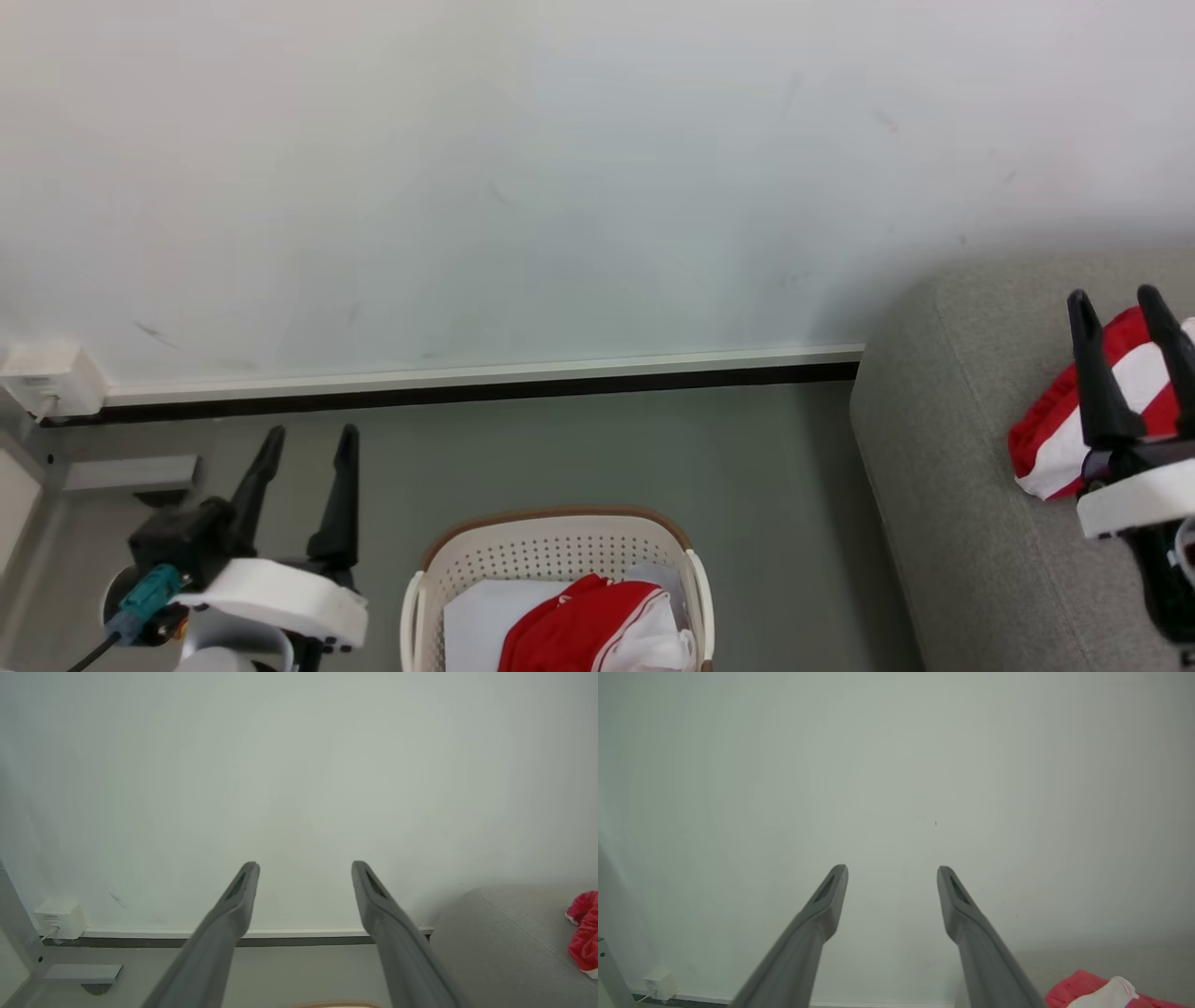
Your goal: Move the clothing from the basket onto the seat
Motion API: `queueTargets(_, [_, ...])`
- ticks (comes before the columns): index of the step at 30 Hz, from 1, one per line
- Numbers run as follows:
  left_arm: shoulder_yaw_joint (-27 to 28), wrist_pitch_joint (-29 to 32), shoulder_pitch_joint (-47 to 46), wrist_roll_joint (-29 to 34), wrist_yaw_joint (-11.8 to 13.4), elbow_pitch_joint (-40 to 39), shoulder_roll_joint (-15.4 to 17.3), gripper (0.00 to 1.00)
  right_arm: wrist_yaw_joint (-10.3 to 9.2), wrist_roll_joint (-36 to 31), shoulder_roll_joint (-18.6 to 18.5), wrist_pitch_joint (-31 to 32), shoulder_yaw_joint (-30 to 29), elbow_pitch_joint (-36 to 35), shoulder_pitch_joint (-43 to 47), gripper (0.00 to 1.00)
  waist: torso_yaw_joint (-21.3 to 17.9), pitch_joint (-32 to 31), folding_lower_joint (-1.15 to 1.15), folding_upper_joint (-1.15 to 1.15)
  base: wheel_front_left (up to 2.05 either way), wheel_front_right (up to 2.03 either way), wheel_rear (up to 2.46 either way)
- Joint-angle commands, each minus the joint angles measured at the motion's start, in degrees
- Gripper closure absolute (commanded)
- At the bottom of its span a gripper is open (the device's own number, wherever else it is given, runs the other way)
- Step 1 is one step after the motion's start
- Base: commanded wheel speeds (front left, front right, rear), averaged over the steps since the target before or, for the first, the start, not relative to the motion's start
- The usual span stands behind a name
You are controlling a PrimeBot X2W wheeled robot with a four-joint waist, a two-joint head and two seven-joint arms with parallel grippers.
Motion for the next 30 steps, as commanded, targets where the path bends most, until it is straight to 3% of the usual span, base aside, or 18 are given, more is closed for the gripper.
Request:
queueTargets(1, [1.39,-0.02,1.32,1.3,-0.26,0.14,-0.37,0.0,-0.13,-1.13,1.63,-0.19,-1.87,-1.48,3.12,0.0,0.49,-0.21,0.01,0.0,0.0,0.0,0.0])
queueTargets(6, [4.83,-0.02,3.74,4.35,-1.04,-1.36,-2.27,0.0,-0.13,-4.28,6.43,-0.21,-6.89,-6.8,10.19,0.0,1.51,-0.77,0.01,0.0,0.0,0.0,0.0])
queueTargets(14, [9.25,-0.02,8.4,11.1,-2.62,-4.28,-6.03,0.0,-0.13,-7.7,11.52,-0.21,-8.95,-10.69,18.51,0.0,2.52,-1.25,0.01,0.0,0.0,0.0,0.0])
queueTargets(21, [11.67,-0.03,9.82,15.81,-4.38,-3.67,-8.82,0.0,-0.13,-13.27,12.38,-0.22,-6.02,-6.62,20.68,0.0,2.96,-1.22,0.01,0.0,0.0,0.0,0.0])
queueTargets(30, [14.23,-0.03,9.56,18.83,-6.49,-2.52,-11.02,0.0,-0.13,-15.0,13.26,-0.22,-4.79,-0.08,17.97,0.0,2.56,-1.04,0.01,0.0,0.0,0.0,0.0])
